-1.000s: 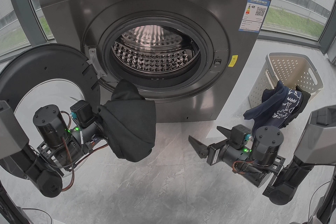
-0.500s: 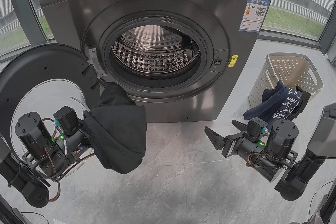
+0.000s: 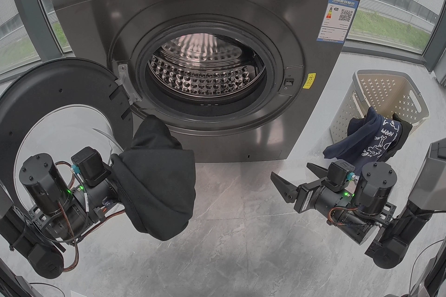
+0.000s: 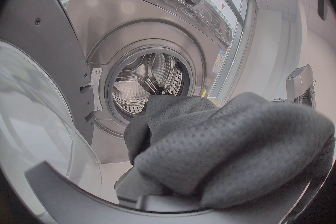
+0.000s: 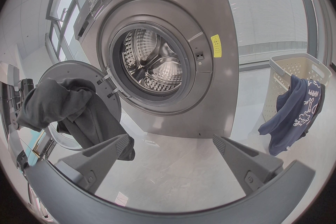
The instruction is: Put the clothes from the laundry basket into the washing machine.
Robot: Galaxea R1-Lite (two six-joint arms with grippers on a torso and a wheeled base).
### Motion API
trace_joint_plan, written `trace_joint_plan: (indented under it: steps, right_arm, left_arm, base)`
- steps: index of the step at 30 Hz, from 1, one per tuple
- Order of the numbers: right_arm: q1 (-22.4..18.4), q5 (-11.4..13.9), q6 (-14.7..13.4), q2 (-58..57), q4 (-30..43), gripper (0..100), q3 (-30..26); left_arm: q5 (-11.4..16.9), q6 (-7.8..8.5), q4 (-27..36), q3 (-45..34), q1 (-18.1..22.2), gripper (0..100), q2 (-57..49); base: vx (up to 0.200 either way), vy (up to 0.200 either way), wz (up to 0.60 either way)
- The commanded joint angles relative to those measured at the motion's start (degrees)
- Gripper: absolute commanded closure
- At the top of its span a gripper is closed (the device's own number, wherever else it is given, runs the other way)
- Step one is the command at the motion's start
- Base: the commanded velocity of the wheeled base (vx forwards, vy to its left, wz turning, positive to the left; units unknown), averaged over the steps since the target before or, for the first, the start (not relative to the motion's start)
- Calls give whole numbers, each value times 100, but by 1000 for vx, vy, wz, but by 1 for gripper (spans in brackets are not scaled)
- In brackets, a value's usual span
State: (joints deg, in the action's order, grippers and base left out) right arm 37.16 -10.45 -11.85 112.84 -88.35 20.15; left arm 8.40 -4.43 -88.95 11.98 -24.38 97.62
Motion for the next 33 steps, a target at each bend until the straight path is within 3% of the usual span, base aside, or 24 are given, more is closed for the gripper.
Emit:
trace_joint_plan:
  steps: [1,9,33]
  right_arm:
    - [28,-1,-2,37,2,0,-2]
    - [46,-1,-10,54,2,0,6]
    - [81,-1,-10,45,2,0,-20]
  left_arm:
    - [21,3,1,-65,-23,100,20]
    - [127,12,-8,-65,-32,100,73]
    - [118,38,-8,-73,-40,100,178]
  base:
    - [0,0,0]
    - [0,0,0]
    - [200,0,0]
